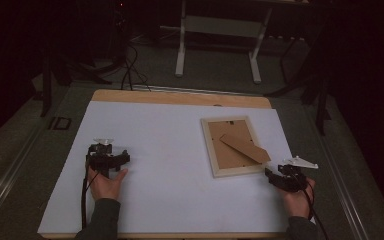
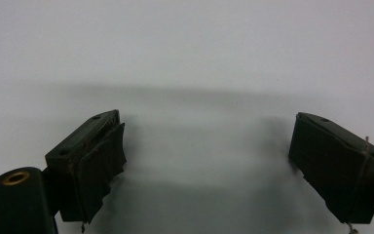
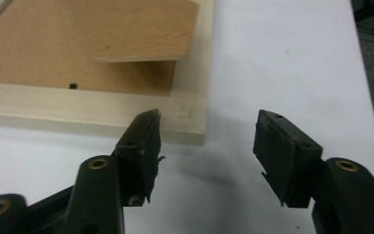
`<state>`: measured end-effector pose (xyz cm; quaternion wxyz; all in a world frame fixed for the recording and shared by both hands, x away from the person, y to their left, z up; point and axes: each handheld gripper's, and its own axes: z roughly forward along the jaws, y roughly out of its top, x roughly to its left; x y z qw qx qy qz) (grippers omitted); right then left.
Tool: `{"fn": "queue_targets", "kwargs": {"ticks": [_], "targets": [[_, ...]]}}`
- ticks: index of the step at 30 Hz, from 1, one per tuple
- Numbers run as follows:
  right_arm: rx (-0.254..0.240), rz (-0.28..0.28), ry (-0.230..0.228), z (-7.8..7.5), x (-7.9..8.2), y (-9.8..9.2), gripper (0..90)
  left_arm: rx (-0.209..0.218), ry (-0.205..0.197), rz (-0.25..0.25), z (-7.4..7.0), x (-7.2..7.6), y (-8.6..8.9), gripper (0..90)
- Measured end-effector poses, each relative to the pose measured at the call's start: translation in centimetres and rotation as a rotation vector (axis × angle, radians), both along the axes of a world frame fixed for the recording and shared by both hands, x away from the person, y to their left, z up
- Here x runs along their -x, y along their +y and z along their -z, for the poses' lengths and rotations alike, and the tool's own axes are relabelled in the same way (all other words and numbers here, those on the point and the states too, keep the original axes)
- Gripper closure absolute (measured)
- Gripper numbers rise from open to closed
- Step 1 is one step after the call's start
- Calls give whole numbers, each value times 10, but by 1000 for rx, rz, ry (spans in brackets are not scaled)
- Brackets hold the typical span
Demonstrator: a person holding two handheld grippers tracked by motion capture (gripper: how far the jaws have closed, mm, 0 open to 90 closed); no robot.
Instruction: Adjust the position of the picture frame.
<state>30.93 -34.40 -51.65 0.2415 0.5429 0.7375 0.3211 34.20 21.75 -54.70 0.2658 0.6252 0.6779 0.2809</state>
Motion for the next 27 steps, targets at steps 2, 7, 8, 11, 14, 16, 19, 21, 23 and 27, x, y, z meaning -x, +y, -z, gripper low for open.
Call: {"fn": "queue_targets", "kwargs": {"ticks": [2,7,8,11,14,16,19,21,23,27], "targets": [[11,-8,-2,-1,0,2,441,-2,4,19,-1,1,1,133],[34,-38,-16,-7,-1,7,457,-1,77,116,-9,12,7,192],[38,-40,-17,-8,-1,7,460,0,75,128,-10,14,8,243],[41,-51,-16,-8,-4,7,471,33,44,161,-13,22,15,480],[46,-57,-12,-8,-6,6,482,64,-13,177,-19,31,18,515],[46,-58,-11,-8,-7,5,487,39,-44,195,-23,36,17,515],[48,-58,-11,-7,-9,4,490,17,-96,229,-27,43,14,543],[48,-50,-8,-7,-9,3,499,19,-118,254,-29,45,13,576],[45,-41,-7,-6,-10,2,511,31,-143,282,-29,47,11,585],[37,-12,-10,-5,-12,0,567,7,-148,318,-27,47,6,606]]}}
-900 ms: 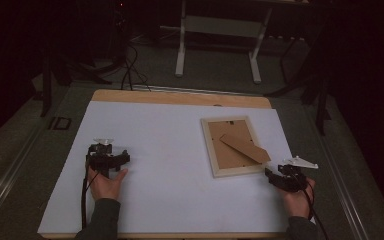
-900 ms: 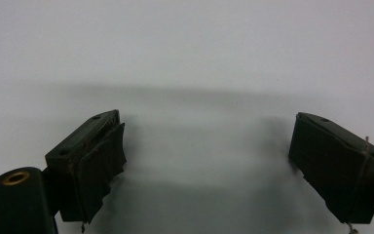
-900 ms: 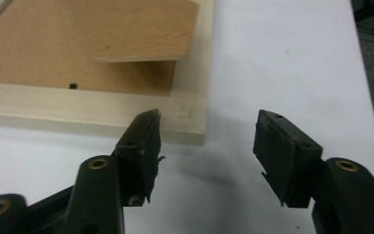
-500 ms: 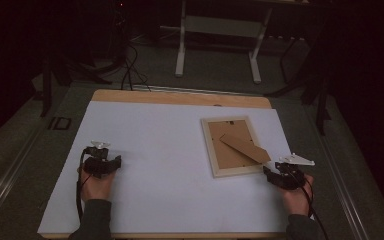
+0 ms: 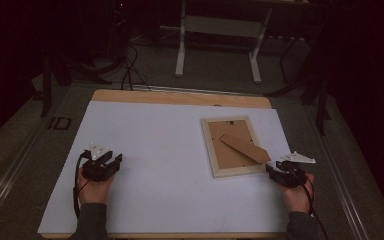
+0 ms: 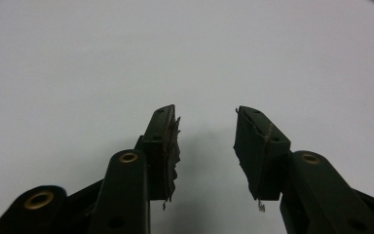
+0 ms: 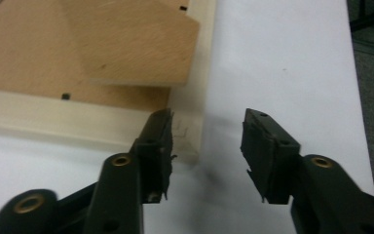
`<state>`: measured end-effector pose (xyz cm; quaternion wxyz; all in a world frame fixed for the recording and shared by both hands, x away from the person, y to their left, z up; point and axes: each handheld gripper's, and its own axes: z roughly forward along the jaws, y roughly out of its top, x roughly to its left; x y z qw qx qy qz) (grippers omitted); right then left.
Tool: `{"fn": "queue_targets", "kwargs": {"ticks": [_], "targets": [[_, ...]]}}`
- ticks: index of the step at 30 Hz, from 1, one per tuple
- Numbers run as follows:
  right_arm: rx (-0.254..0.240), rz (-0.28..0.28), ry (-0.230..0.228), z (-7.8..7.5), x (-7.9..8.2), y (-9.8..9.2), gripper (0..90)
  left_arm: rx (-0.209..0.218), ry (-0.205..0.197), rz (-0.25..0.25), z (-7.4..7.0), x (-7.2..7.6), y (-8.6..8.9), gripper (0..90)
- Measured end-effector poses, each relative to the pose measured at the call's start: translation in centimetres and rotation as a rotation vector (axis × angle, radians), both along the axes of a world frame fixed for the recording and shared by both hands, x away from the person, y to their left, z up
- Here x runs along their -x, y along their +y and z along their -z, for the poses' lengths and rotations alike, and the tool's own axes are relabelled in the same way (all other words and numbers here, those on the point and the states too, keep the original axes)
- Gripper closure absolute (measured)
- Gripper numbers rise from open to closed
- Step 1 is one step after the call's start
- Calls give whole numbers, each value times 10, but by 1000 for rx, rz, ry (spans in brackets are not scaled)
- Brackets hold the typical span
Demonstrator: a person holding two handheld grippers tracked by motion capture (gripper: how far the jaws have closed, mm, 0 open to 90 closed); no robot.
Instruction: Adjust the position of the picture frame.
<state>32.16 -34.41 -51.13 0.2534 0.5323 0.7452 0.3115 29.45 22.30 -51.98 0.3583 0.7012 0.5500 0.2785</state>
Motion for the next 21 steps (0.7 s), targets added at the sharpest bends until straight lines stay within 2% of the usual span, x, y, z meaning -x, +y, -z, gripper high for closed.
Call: {"fn": "queue_targets", "kwargs": {"ticks": [3,5,8,10,15,21], "targets": [[-14,10,-7,2,-4,0,636,-6,-10,23,-1,2,-5,631],[-18,17,-10,4,-7,0,721,-4,-12,43,-2,4,-9,644],[-29,16,-9,6,-10,0,848,-7,-16,49,-2,5,-13,628],[-20,20,-8,7,-13,-1,896,-19,-15,51,-2,6,-14,614],[-25,32,0,10,-22,-4,900,-14,-23,60,-2,7,-13,593],[-72,47,15,16,-32,-9,900,-5,-25,80,-2,6,-13,592]]}}
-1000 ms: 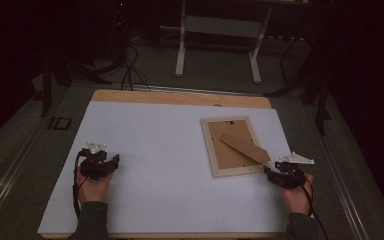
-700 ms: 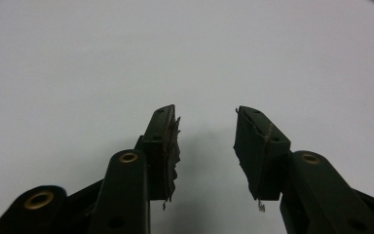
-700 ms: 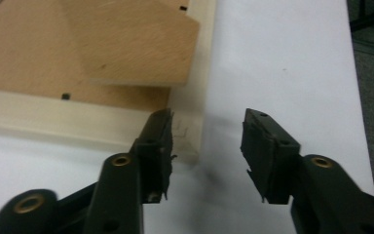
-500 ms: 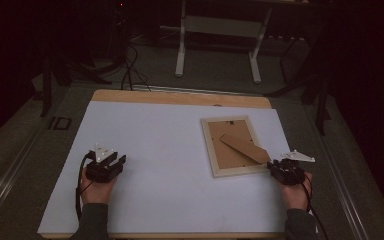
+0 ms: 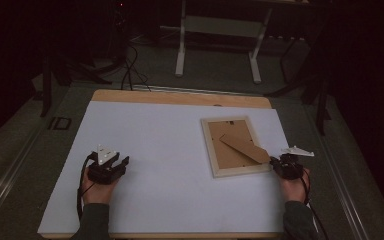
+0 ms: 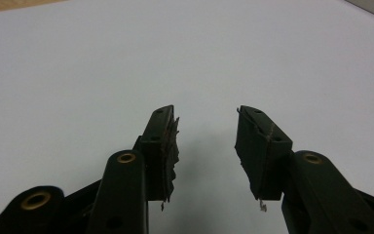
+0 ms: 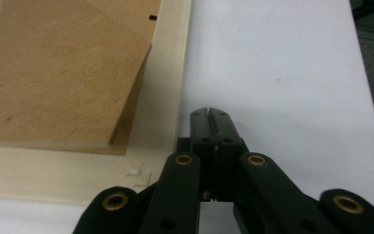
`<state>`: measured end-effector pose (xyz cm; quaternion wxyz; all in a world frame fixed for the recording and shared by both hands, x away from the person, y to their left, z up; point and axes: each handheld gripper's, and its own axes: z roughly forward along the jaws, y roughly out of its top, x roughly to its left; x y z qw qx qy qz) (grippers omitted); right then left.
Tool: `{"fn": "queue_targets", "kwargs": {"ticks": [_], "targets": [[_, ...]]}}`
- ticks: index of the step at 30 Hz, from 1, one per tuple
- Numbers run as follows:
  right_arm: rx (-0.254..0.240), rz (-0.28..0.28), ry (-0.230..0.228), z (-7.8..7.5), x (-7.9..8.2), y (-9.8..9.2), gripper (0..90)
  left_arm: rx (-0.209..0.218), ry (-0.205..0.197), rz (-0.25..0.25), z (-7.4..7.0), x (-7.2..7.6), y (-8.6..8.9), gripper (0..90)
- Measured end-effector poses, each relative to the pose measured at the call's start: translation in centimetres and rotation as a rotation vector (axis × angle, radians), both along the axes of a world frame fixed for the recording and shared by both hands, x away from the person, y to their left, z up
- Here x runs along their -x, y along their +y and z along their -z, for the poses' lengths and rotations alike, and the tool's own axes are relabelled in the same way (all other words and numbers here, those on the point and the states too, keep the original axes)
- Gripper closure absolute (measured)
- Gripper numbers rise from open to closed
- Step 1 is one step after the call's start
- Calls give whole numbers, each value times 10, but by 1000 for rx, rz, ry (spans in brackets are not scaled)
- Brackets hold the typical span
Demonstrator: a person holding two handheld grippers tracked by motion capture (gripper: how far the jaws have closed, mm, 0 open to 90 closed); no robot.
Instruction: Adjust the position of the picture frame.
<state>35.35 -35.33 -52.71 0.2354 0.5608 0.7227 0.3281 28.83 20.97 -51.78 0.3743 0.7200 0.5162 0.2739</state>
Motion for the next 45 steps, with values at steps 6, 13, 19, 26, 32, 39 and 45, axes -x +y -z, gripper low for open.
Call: {"fn": "queue_targets", "kwargs": {"ticks": [6,13,19,26,32,39,45], "targets": [[-37,2,8,4,-3,-3,900,20,-2,-6,0,-1,3,593],[-58,-26,16,7,-7,1,900,17,-8,9,0,-2,3,610],[-36,-33,17,5,-4,3,900,7,-1,16,0,-4,3,621],[-23,-64,18,5,5,11,900,35,9,8,1,-6,4,610],[-1,-104,11,3,11,23,900,36,5,8,1,-7,5,603],[13,-126,6,2,14,31,900,24,-20,31,1,-6,3,622],[13,-159,1,1,17,37,900,22,-24,30,1,-6,2,623]]}}
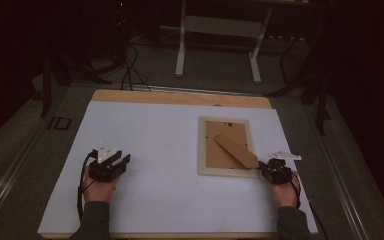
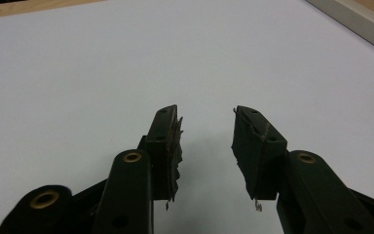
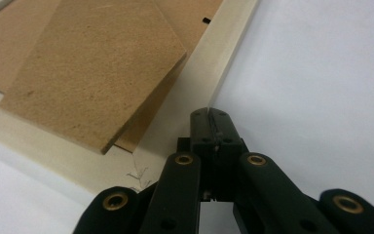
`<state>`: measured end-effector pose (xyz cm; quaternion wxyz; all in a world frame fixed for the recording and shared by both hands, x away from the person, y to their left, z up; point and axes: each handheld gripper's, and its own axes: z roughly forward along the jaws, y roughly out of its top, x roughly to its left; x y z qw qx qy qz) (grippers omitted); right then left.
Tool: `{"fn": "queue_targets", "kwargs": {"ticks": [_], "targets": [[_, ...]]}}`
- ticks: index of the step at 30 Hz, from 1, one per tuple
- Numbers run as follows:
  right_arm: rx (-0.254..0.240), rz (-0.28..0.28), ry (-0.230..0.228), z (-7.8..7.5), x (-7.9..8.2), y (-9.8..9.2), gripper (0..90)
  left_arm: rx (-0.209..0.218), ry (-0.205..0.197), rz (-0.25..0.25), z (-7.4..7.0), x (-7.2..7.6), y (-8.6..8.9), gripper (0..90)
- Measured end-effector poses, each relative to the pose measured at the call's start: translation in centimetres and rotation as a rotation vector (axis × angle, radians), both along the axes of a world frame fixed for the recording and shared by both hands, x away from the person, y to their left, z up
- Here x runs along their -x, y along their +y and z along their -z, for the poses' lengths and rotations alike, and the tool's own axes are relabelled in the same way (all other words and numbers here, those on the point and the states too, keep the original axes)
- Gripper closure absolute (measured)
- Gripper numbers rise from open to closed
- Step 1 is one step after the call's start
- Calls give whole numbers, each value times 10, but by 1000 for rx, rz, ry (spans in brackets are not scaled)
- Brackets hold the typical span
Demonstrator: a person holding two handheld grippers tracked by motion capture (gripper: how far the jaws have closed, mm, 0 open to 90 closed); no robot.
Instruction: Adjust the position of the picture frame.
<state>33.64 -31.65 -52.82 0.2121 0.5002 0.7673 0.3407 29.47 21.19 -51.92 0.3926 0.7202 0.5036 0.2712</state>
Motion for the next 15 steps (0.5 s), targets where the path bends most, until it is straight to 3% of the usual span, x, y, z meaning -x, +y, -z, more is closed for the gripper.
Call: {"fn": "queue_targets", "kwargs": {"ticks": [15], "targets": [[18,-90,-13,-2,4,16,900,-4,12,9,-1,-2,-3,619]]}}
